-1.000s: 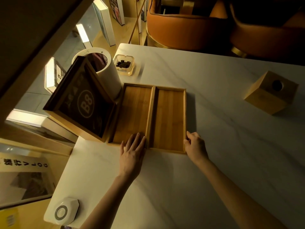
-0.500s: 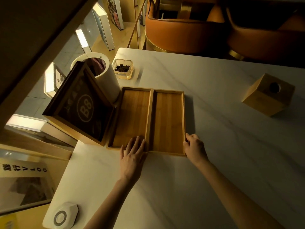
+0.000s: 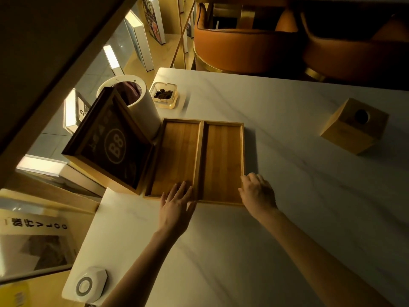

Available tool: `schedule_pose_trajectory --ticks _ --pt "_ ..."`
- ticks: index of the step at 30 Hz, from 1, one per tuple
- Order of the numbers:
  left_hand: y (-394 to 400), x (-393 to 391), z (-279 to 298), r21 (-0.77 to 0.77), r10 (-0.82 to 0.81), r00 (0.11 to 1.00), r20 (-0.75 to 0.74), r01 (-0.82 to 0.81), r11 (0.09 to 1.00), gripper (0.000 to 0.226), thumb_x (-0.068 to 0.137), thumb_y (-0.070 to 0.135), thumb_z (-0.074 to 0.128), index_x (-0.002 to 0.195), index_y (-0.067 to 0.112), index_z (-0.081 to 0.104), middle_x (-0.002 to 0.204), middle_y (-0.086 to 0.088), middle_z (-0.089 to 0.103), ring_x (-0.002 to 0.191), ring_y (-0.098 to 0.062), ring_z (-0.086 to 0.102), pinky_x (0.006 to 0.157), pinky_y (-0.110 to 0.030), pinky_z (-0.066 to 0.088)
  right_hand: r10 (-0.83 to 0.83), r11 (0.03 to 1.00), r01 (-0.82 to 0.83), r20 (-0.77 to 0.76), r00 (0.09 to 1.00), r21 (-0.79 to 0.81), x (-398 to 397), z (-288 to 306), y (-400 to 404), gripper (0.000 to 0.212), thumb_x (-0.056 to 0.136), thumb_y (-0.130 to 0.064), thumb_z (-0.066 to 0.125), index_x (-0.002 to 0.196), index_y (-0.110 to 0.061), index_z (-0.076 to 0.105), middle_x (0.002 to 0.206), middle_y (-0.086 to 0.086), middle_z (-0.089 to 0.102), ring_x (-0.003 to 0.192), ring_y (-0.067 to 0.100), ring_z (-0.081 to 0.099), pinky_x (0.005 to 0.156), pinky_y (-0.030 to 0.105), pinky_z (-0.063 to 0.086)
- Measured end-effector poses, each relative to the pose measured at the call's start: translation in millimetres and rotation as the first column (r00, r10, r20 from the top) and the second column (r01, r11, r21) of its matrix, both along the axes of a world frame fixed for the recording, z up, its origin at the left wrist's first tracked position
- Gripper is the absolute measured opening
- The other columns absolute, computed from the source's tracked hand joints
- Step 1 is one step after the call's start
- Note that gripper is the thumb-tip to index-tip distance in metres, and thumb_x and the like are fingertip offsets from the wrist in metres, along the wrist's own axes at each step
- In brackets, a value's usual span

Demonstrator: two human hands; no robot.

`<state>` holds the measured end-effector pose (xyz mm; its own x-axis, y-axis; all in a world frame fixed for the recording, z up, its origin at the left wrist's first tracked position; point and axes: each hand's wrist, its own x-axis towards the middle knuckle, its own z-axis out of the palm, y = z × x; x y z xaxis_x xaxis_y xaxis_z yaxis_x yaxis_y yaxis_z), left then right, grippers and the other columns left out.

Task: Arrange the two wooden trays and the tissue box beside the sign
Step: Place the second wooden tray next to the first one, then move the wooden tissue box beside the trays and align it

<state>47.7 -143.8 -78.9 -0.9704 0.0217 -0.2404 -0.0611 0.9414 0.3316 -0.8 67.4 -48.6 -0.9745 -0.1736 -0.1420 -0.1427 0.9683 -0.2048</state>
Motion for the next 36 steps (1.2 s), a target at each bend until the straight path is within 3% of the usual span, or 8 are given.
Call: schedule_pose_trajectory --ticks 3,6,9,18,24,28,31,36 --pt "12 -11 19 0.042 0.061 0.997 -0.042 -0.06 0.997 0.038 0.093 0.037 0.037 0.127 0.022 0.047 0.141 -0.004 0.047 0.134 -0.023 0.037 0.11 -0.042 0.029 0.214 0.976 -0.215 -0.031 0.976 -0.028 1 7 0 0.026 0.092 -0.019 0.043 0.113 -0.009 0.055 0.117 0.01 0.059 0.107 0.024 0.053 0.091 0.033 0.046" --pt "36 -28 40 0.062 0.024 0.992 -0.126 -0.016 0.998 0.028 0.092 0.03 0.042 0.105 0.013 0.06 0.106 -0.009 0.067 0.091 -0.019 0.062 0.081 -0.033 0.051 0.333 0.941 -0.336 -0.07 0.94 -0.046 -1 19 4 0.025 0.092 -0.017 0.043 0.108 -0.007 0.06 0.113 0.013 0.063 0.105 0.027 0.055 0.091 0.037 0.046" --pt "67 -47 60 0.063 -0.032 0.985 -0.17 0.043 0.997 0.024 0.092 0.025 0.046 0.1 0.01 0.063 0.092 -0.009 0.069 0.074 -0.018 0.064 0.066 -0.031 0.057 0.379 0.923 -0.385 -0.127 0.917 -0.027 -7 31 21 0.021 0.091 -0.019 0.047 0.098 -0.007 0.062 0.1 0.012 0.067 0.092 0.025 0.059 0.082 0.035 0.049" --pt "192 -103 102 0.174 -0.102 0.948 -0.302 0.16 0.972 0.031 0.093 0.031 0.041 0.094 0.008 0.062 0.087 -0.011 0.068 0.067 -0.02 0.063 0.061 -0.032 0.054 0.197 0.974 -0.222 -0.325 0.925 -0.04 -37 75 140 0.023 0.089 -0.021 0.051 0.095 -0.004 0.065 0.086 0.015 0.071 0.078 0.027 0.065 0.071 0.037 0.055" --pt "284 -148 119 0.143 -0.137 0.922 -0.363 0.2 0.969 0.033 0.093 0.031 0.04 0.103 0.009 0.062 0.096 -0.013 0.069 0.076 -0.024 0.064 0.065 -0.034 0.053 0.062 0.994 -0.093 -0.373 0.926 -0.065 -71 86 244 0.022 0.087 -0.018 0.054 0.099 -0.003 0.064 0.094 0.018 0.071 0.086 0.033 0.065 0.073 0.041 0.054" --pt "337 -178 123 0.125 -0.126 0.917 -0.378 0.185 0.975 0.035 0.093 0.03 0.039 0.116 0.009 0.054 0.117 -0.015 0.062 0.102 -0.028 0.059 0.084 -0.04 0.048 -0.045 0.992 -0.006 -0.396 0.917 -0.125 -100 87 308 0.04 0.087 -0.028 0.033 0.101 -0.003 0.061 0.096 0.019 0.067 0.09 0.035 0.061 0.075 0.041 0.05" --pt "367 -196 110 0.145 -0.098 0.926 -0.365 0.16 0.976 0.041 0.093 0.03 0.039 0.128 0.009 0.043 0.134 -0.014 0.051 0.121 -0.027 0.048 0.097 -0.04 0.042 -0.169 0.975 0.095 -0.397 0.902 -0.199 -122 75 347 0.037 0.091 -0.025 0.038 0.114 -0.002 0.055 0.11 0.02 0.064 0.101 0.035 0.057 0.082 0.042 0.047" --pt "408 -208 76 0.146 -0.097 0.985 -0.14 0.118 0.982 0.06 0.093 0.039 0.033 0.141 0.007 0.016 0.153 -0.013 0.022 0.142 -0.026 0.016 0.115 -0.041 0.02 -0.351 0.903 0.291 -0.155 0.923 -0.315 -153 44 388 0.049 0.093 -0.027 0.042 0.136 -0.007 0.031 0.14 0.018 0.041 0.13 0.031 0.035 0.103 0.041 0.036"
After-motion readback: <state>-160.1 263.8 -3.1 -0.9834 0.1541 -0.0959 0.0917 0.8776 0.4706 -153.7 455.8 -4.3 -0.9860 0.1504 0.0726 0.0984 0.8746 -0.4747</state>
